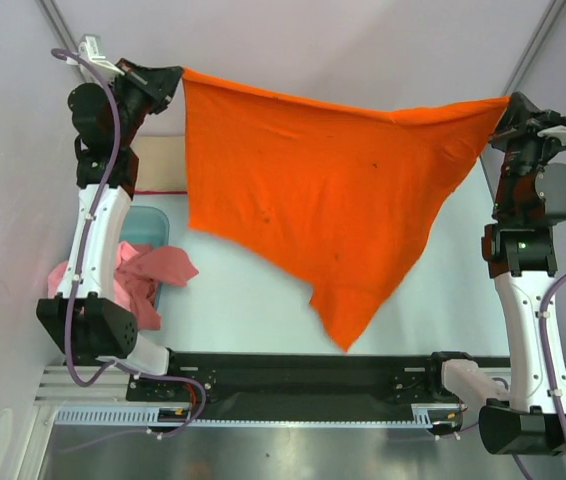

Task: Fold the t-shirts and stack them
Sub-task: Flatten the tshirt out

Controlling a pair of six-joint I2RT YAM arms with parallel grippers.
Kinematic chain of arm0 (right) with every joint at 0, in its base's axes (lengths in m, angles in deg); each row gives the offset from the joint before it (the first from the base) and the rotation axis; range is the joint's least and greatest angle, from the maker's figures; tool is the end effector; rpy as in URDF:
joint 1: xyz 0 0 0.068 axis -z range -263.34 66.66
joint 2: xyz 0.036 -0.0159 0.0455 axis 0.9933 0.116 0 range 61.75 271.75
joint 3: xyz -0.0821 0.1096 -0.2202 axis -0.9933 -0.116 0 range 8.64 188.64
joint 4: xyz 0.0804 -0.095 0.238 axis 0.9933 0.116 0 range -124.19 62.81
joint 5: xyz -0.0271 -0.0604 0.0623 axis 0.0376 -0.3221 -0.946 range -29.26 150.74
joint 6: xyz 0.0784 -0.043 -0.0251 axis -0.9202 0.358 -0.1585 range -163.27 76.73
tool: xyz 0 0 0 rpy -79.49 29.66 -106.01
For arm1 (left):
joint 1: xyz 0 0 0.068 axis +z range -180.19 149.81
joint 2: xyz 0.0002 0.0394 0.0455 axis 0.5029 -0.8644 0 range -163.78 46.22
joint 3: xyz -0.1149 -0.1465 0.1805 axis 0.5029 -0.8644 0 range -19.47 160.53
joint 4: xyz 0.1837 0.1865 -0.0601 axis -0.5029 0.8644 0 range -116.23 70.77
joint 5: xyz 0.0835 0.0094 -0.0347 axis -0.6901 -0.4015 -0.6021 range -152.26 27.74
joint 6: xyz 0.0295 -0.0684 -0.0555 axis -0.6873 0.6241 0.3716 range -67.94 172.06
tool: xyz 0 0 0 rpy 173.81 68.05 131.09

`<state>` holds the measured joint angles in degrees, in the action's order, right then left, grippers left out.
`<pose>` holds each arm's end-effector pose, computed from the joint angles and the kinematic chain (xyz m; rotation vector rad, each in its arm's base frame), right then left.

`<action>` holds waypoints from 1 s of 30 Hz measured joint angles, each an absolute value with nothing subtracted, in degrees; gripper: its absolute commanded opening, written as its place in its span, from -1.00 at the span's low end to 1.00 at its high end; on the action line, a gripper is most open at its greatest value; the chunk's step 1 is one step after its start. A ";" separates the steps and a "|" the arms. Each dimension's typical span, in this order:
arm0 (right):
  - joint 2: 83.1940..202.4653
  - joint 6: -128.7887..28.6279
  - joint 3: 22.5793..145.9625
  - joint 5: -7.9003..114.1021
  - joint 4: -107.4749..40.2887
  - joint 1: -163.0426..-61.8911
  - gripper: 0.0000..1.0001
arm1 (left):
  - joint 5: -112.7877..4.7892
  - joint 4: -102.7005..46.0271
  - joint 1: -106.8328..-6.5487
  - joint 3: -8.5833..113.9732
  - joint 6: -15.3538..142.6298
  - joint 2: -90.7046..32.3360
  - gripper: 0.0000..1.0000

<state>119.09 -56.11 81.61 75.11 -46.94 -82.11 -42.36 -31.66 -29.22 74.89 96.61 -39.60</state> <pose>0.2480 -0.0261 0.5234 0.3550 1.0330 0.0473 0.3912 -0.0217 0.4965 -0.2450 1.3735 -0.8682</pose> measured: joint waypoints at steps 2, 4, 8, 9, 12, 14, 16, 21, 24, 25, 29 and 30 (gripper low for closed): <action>118.83 -56.08 81.63 74.76 -47.44 -82.11 -1.00 | -41.92 -31.80 -29.20 75.72 97.07 -39.56 -0.99; 117.60 -56.08 81.98 74.37 -48.28 -82.11 -1.00 | -41.49 -32.82 -29.20 76.16 97.12 -38.73 -0.99; 113.21 -56.08 83.03 74.19 -48.41 -82.11 -1.00 | -41.14 -33.13 -29.20 76.10 97.09 -34.97 -0.99; 112.21 -56.11 83.40 74.22 -48.25 -82.11 -1.00 | -41.11 -33.09 -29.20 76.07 97.07 -33.68 -0.99; 108.21 -56.13 85.15 74.24 -47.47 -82.11 -1.00 | -41.22 -32.65 -29.15 75.57 96.99 -29.11 -0.99; 105.32 -56.28 86.52 74.41 -46.16 -82.11 -1.00 | -41.57 -31.88 -29.11 74.94 96.57 -25.22 -0.99; 102.57 -56.46 87.38 74.48 -44.71 -82.11 -1.00 | -42.34 -30.92 -28.98 74.72 96.13 -21.48 -0.99; 95.51 -56.94 91.42 75.03 -40.71 -82.11 -1.00 | -44.90 -27.60 -28.76 74.54 93.93 -11.93 -0.99; 92.88 -57.44 94.22 75.22 -38.00 -82.11 -1.00 | -45.81 -25.11 -28.74 75.31 92.64 -7.51 -0.99; 92.29 -57.64 95.20 75.33 -36.91 -82.11 -1.00 | -45.94 -24.65 -28.72 75.75 92.37 -6.51 -0.99; 91.03 -57.83 97.06 75.75 -34.44 -82.11 -1.00 | -46.34 -23.51 -28.72 76.34 91.56 -4.98 -0.99; 90.98 -57.83 97.06 75.83 -33.98 -82.11 -1.00 | -46.60 -23.51 -28.72 76.03 91.46 -4.98 -1.00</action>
